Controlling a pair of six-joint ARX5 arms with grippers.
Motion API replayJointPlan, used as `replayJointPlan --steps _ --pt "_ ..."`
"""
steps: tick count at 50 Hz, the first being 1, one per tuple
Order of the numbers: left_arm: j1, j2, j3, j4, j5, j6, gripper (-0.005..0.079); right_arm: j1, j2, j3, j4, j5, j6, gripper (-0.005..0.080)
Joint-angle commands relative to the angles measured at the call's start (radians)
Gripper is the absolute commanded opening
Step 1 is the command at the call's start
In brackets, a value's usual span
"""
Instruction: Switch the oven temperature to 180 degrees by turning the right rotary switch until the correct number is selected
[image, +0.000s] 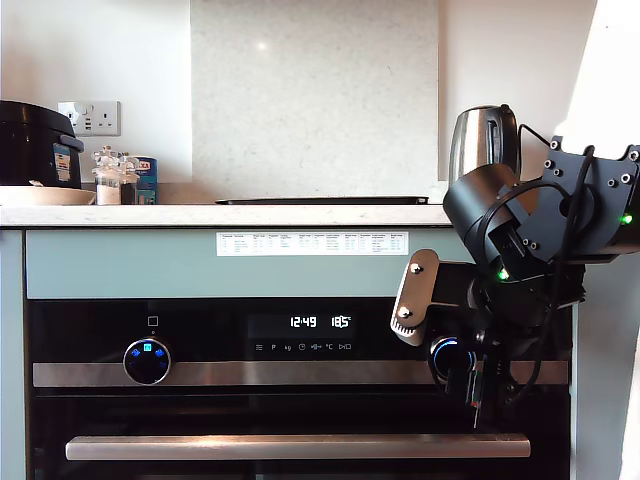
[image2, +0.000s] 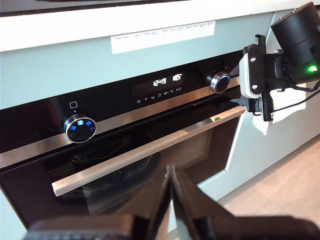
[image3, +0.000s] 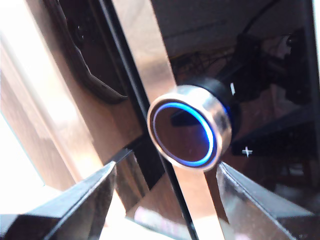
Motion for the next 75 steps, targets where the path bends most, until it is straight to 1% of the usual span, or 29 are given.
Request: replayJointPlan --steps 1,10,22,27,41,52,59,65,75 --pt "-0.002 -0.001 -0.001 0.008 0.001 0.002 -0.0022 0.003 0.016 -0.001 0.016 -0.008 0.004 0.0583" --pt "-0.002 -0.001 -0.001 0.008 0.001 0.002 -0.0022 0.005 0.016 -0.001 0.021 -0.036 0.004 0.0583" --pt "-0.002 -0.001 -0.001 0.008 0.001 0.002 -0.0022 0.005 0.016 -0.001 0.022 -0.042 0.005 0.0583" --pt "-0.002 -0.001 -0.001 0.008 0.001 0.002 -0.0022 0.005 0.016 -0.001 0.025 -0.080 0.003 0.0583" --pt "-0.002 -0.001 -0.001 0.008 0.001 0.002 -0.0022 0.005 0.016 -0.001 0.036 -0.080 0.003 0.0583" --pt "-0.002 -0.001 -0.001 0.008 0.001 0.002 -0.0022 0.008 0.016 -0.001 0.039 -0.106 0.003 0.0583" --pt "-0.002 -0.001 -0.001 0.008 0.001 0.002 -0.0022 0.010 0.016 -0.001 0.042 -0.103 0.001 0.0583" --pt "-0.002 -0.001 -0.001 0.008 0.001 0.002 -0.0022 0.010 0.016 -0.001 0.050 -0.079 0.002 0.0583" --pt "-0.002 -0.001 -0.001 0.008 0.001 0.002 -0.0022 0.012 0.016 -0.001 0.102 -0.051 0.001 0.0583"
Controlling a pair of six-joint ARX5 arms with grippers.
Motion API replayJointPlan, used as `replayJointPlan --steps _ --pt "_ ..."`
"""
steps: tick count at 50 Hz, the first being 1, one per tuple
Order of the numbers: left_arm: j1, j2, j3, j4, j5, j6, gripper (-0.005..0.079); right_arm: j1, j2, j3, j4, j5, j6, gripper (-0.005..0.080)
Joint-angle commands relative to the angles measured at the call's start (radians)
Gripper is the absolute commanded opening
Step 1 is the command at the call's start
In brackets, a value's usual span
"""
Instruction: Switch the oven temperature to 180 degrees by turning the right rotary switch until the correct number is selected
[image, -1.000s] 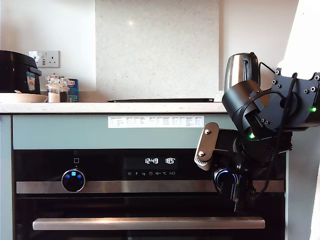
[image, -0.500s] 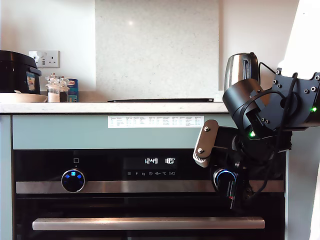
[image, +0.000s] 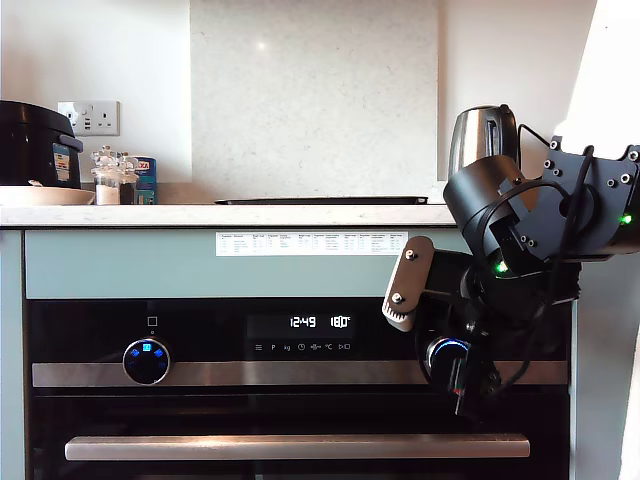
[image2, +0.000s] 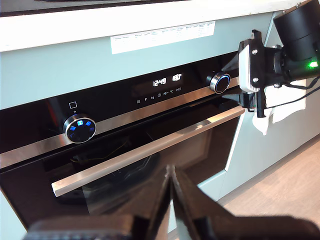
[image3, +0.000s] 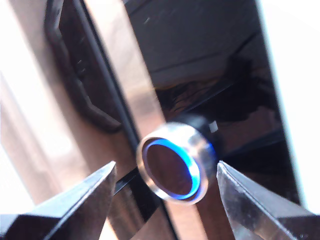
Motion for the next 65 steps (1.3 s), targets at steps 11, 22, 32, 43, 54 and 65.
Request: replayJointPlan --steps 11,22,32,43,54,65 --pt "-0.002 -0.001 -0.001 0.008 0.001 0.002 -0.0022 0.014 0.016 -0.002 0.026 0.054 0.000 0.0583" --pt "-0.002 -0.001 -0.001 0.008 0.001 0.002 -0.0022 0.017 0.016 -0.002 0.020 0.026 0.002 0.0583" --pt "-0.002 -0.001 -0.001 0.008 0.001 0.002 -0.0022 0.023 0.016 -0.002 -0.008 -0.003 0.002 0.0583" --pt "-0.002 -0.001 -0.001 0.008 0.001 0.002 -0.0022 0.022 0.016 -0.002 -0.072 -0.016 0.002 0.0583" --pt "-0.002 -0.001 -0.001 0.008 0.001 0.002 -0.0022 0.022 0.016 -0.002 -0.095 0.012 0.001 0.0583" --pt "-0.002 -0.001 -0.001 0.008 0.001 0.002 -0.0022 0.020 0.016 -0.002 -0.102 0.029 0.002 0.0583"
